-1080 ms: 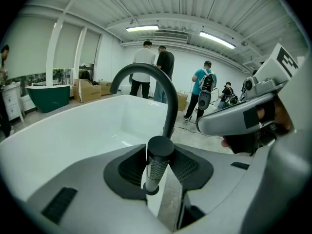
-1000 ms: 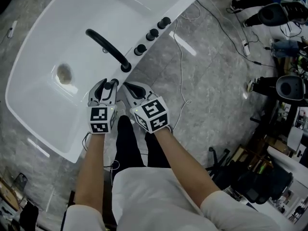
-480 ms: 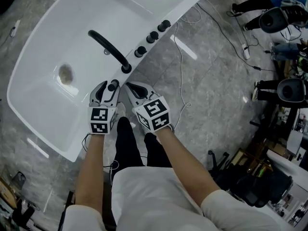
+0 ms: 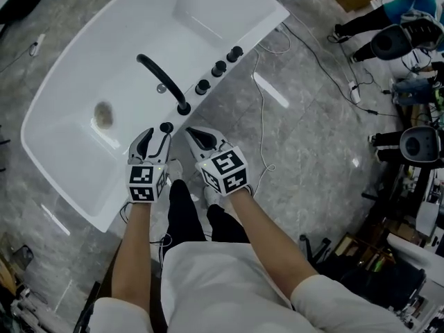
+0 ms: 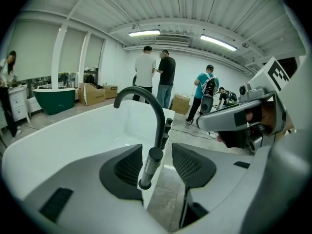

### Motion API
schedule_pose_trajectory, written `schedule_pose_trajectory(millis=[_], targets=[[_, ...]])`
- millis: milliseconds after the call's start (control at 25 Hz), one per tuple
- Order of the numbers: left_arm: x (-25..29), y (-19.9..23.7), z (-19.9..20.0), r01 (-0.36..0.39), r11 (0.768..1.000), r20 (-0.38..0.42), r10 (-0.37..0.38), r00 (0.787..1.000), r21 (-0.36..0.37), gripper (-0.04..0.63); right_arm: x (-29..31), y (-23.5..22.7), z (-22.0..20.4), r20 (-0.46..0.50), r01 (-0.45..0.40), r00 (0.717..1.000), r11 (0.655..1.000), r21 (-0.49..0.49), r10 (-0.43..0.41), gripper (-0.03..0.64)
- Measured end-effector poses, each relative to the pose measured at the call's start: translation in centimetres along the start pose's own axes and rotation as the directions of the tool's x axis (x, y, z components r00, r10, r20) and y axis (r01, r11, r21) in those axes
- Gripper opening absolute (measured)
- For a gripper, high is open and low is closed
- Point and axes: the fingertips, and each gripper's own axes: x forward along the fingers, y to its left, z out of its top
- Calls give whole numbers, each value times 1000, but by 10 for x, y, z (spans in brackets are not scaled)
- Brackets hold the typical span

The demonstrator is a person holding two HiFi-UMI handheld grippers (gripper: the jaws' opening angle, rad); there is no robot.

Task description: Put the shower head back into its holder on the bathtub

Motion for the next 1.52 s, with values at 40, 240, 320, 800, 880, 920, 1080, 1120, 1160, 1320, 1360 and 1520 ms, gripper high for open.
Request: schedule_pose_trajectory(millis=[40,240,320,800,880,920,1080,1120,1160,1320,1360,1520], targets=[[-4,-2,2,-8,1000,7,8,1000,1,196,-3,2,1,3,-6,1000,1000,-6,6,18],[-30,-17,13,-49,999,48,49,998,-2,159,-29,12,4,22,-41,999,998,-42,42,17],[-44,-27,17,-58,998,60,59,996,-10,109,-45,17,8,36,-53,998,997,-52,55,17],[-149,-116,54,-125,990,189,136,973,-67,12,-166,44,31,151,-131,978,985,-117,148,18],[-162,-126,62,-141,988,215,152,965,-63,12,-180,52,38,161,-152,971,976,-156,177,17],[-169,-131,65,-148,987,226,159,961,-61,12,-188,55,41,167,-159,968,972,-170,188,17],[-200,-144,71,-160,984,264,175,948,-78,12,-221,74,48,198,-167,959,967,-191,205,17],[-207,-146,73,-159,984,279,177,944,-85,11,-227,79,51,209,-168,955,966,-195,208,17],[-213,-147,76,-158,984,292,177,940,-88,11,-233,83,54,220,-169,952,965,-202,212,17],[-236,-151,85,-142,987,322,157,934,-72,11,-253,104,64,250,-163,943,961,-221,218,17],[-241,-150,87,-136,988,327,151,933,-70,11,-256,108,66,258,-157,942,962,-223,213,18],[-255,-145,88,-107,993,328,118,937,-49,11,-266,117,72,286,-110,942,969,-223,173,17]])
